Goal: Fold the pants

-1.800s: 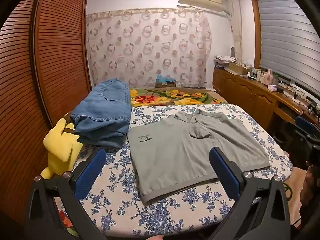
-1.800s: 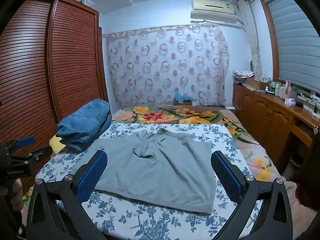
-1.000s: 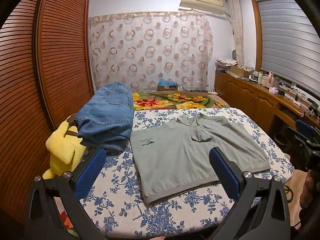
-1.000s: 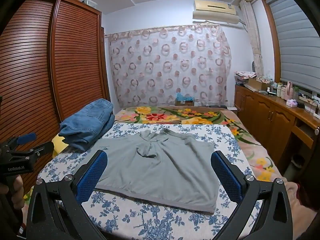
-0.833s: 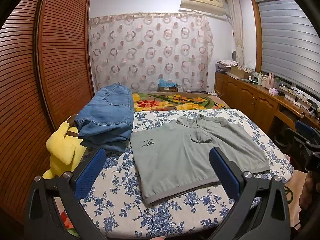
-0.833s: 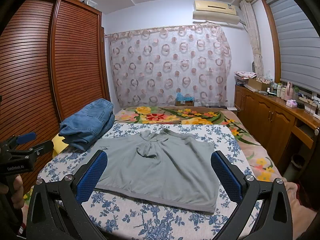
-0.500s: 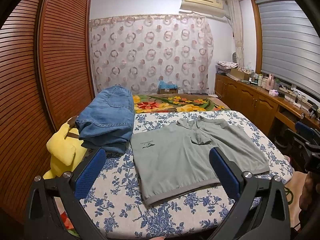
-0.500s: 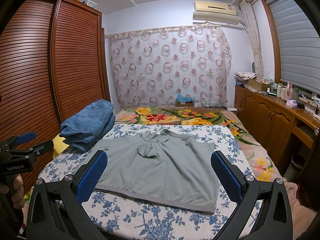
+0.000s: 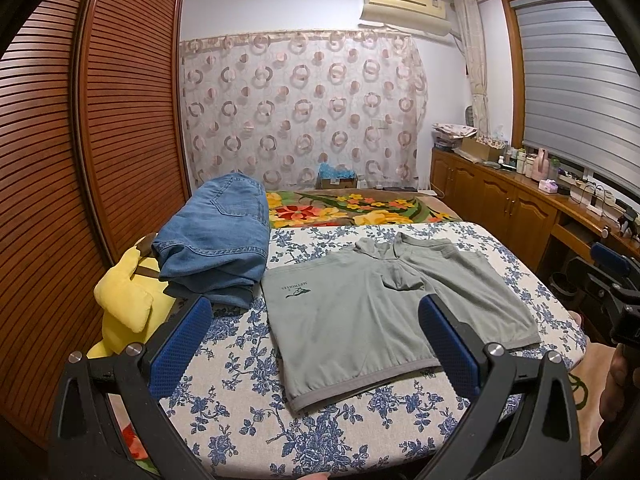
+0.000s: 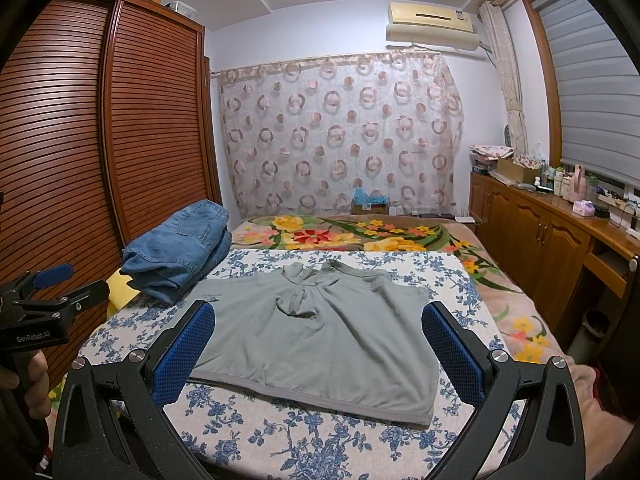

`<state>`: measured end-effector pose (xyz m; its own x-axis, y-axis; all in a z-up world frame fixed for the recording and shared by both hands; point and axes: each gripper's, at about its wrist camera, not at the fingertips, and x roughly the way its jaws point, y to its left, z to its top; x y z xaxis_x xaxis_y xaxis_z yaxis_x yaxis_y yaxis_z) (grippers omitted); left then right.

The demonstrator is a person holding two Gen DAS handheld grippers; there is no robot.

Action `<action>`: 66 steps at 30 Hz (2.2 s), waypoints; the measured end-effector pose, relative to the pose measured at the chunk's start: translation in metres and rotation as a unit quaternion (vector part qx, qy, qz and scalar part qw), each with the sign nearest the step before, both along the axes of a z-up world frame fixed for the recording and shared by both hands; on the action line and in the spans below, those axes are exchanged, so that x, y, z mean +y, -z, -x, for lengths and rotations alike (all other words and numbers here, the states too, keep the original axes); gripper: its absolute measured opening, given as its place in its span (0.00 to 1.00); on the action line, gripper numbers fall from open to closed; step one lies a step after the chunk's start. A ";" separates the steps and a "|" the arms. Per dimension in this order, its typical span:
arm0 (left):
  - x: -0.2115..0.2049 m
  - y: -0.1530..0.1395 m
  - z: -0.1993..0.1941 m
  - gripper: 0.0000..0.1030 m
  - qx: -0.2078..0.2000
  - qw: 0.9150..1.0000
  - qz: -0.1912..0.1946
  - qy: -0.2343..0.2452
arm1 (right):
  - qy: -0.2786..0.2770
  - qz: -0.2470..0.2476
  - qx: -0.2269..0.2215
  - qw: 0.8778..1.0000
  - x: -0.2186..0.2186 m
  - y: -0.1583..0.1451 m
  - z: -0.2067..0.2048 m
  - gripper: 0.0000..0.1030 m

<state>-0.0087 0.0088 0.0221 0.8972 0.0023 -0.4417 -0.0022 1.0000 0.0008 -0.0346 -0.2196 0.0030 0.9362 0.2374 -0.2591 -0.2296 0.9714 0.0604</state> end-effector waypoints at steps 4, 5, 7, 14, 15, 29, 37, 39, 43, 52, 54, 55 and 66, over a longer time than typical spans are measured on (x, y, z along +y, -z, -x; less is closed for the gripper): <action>-0.001 0.001 0.000 1.00 0.000 1.000 -0.002 -0.001 | 0.000 0.001 0.000 1.000 0.000 0.000 0.000 1.00; -0.001 0.002 0.000 1.00 -0.001 1.000 -0.001 0.000 | 0.000 0.001 0.000 1.000 0.000 0.000 0.000 1.00; 0.000 0.001 0.001 1.00 -0.001 1.000 -0.001 0.000 | 0.000 0.001 0.000 1.000 0.000 0.000 0.000 1.00; -0.001 0.002 0.001 1.00 -0.002 1.000 -0.002 0.000 | 0.000 0.001 0.000 1.000 0.000 0.000 0.000 1.00; -0.001 0.001 0.001 1.00 -0.002 1.000 -0.002 -0.001 | 0.000 0.001 0.000 1.000 0.000 0.000 0.000 1.00; 0.000 -0.001 0.002 1.00 -0.004 1.000 -0.002 -0.001 | 0.000 0.000 -0.001 1.000 0.001 -0.001 0.000 1.00; 0.001 -0.003 0.000 1.00 -0.004 1.000 -0.002 -0.002 | 0.000 0.000 -0.001 1.000 0.001 -0.001 0.000 1.00; 0.001 -0.004 0.000 1.00 -0.003 1.000 -0.002 -0.002 | 0.001 0.001 0.000 1.000 0.002 -0.001 0.000 1.00; 0.006 -0.002 -0.007 1.00 0.009 1.000 0.002 0.002 | 0.002 0.001 0.004 1.000 0.001 0.001 -0.002 1.00; 0.024 0.022 -0.029 1.00 0.053 0.999 0.000 0.001 | 0.009 0.009 0.029 0.999 -0.006 0.009 -0.019 1.00; 0.028 0.028 -0.033 1.00 0.058 0.998 0.001 0.000 | 0.012 0.013 0.035 0.999 -0.007 0.009 -0.023 1.00; 0.025 0.032 -0.032 1.00 0.059 0.998 0.002 0.002 | 0.013 0.015 0.038 0.999 -0.005 0.008 -0.024 1.00; 0.030 0.077 -0.048 1.00 0.095 0.995 0.002 0.008 | 0.026 0.032 0.073 0.996 -0.007 0.008 -0.042 1.00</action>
